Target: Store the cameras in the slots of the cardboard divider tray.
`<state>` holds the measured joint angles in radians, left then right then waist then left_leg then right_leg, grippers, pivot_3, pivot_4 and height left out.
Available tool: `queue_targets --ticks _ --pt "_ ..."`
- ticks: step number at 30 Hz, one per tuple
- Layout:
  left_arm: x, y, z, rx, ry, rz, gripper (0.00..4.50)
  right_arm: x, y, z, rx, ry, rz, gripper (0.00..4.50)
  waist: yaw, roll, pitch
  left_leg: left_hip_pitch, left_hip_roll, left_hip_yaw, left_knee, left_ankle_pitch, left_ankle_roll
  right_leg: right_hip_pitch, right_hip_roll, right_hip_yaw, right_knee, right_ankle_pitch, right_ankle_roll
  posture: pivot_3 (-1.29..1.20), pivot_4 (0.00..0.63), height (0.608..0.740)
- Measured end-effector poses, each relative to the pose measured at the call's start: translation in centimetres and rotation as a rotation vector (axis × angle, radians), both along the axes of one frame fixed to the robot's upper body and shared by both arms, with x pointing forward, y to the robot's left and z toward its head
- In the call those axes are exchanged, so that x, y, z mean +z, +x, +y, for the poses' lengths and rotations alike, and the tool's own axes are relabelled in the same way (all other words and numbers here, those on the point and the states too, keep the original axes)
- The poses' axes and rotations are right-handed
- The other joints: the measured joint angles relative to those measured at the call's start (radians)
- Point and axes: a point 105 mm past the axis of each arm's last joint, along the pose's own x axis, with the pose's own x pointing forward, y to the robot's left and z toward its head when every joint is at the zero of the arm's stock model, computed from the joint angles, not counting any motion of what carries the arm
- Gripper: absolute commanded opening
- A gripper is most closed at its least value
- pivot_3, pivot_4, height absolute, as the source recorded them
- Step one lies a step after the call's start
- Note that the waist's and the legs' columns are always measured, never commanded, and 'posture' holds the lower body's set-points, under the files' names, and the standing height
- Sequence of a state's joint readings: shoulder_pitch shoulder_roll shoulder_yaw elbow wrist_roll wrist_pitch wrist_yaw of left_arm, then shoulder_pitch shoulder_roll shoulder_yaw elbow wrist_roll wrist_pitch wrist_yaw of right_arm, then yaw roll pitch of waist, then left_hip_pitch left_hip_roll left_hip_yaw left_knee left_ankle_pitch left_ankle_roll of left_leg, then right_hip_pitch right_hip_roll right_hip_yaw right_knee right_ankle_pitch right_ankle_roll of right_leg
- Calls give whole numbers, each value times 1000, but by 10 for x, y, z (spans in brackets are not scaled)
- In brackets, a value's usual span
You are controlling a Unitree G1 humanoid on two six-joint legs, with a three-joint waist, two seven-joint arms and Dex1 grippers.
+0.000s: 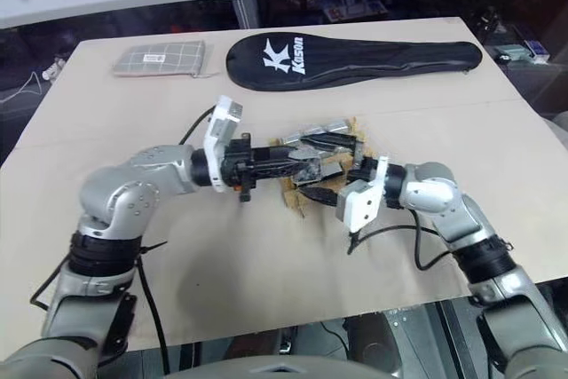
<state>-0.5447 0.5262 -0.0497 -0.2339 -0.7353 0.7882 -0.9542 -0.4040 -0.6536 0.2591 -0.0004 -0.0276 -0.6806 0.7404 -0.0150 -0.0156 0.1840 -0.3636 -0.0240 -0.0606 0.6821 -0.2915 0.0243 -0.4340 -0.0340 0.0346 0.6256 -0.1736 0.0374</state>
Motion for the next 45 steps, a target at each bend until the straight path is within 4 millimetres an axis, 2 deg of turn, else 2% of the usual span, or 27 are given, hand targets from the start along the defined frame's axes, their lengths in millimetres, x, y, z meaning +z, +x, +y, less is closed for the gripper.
queue_targets --ticks 2,3,4,7,9,12,14,18,23,31,45 --pt "1 3 -1 15 -23 -39 719 -5 1 -25 -86 15 79 4448 7 0 0 0 0 0 0 0 0 0 0 0 0 0 0 0 150 740" --pt "2 7 -6 23 -42 -80 719 -10 -6 -44 -152 64 172 4448 14 0 0 0 -1 0 0 0 0 1 -1 -1 -1 0 0 0 150 740" --pt "2 8 -6 28 -46 -94 719 -14 -8 -49 -173 81 213 4448 13 0 0 0 0 0 0 0 0 1 0 -1 -1 0 0 0 150 740" --pt "-1 25 -16 65 -59 -184 719 -46 -34 -79 -321 234 568 4448 29 0 0 -1 0 2 0 0 1 1 0 -2 -1 0 0 0 150 740" --pt "-5 32 -20 72 -58 -196 719 -54 -44 -90 -389 308 697 4448 23 1 0 1 0 4 0 -1 1 1 0 4 -1 -1 -1 0 150 740" --pt "-10 39 -29 66 -66 -244 719 -56 -60 -102 -446 424 830 4448 18 0 0 2 0 7 2 -1 3 3 2 6 0 -3 4 0 150 740" --pt "-17 46 -35 74 -69 -287 719 -60 -75 -114 -495 560 917 4448 24 -1 -1 3 0 10 3 -1 3 4 3 5 0 -3 4 0 150 740" --pt "-30 57 -43 73 -59 -278 719 -66 -90 -131 -565 685 946 4448 19 -1 -1 2 0 12 3 -1 3 4 4 7 -1 -3 4 0 150 740" --pt "-26 62 -60 51 -93 -318 719 -67 -99 -137 -527 710 949 4448 14 -1 -1 2 0 11 3 -2 4 4 4 6 -1 -1 9 0 150 740" --pt "-53 70 -75 54 -50 -296 719 -68 -101 -140 -489 681 929 4448 10 -2 -1 2 0 11 4 -2 4 4 4 6 -2 -1 9 0 150 740" --pt "-60 72 -86 41 36 -336 719 -67 -96 -138 -485 689 902 4448 9 -1 -1 2 0 11 4 -2 5 4 4 6 -2 -1 9 0 150 740"
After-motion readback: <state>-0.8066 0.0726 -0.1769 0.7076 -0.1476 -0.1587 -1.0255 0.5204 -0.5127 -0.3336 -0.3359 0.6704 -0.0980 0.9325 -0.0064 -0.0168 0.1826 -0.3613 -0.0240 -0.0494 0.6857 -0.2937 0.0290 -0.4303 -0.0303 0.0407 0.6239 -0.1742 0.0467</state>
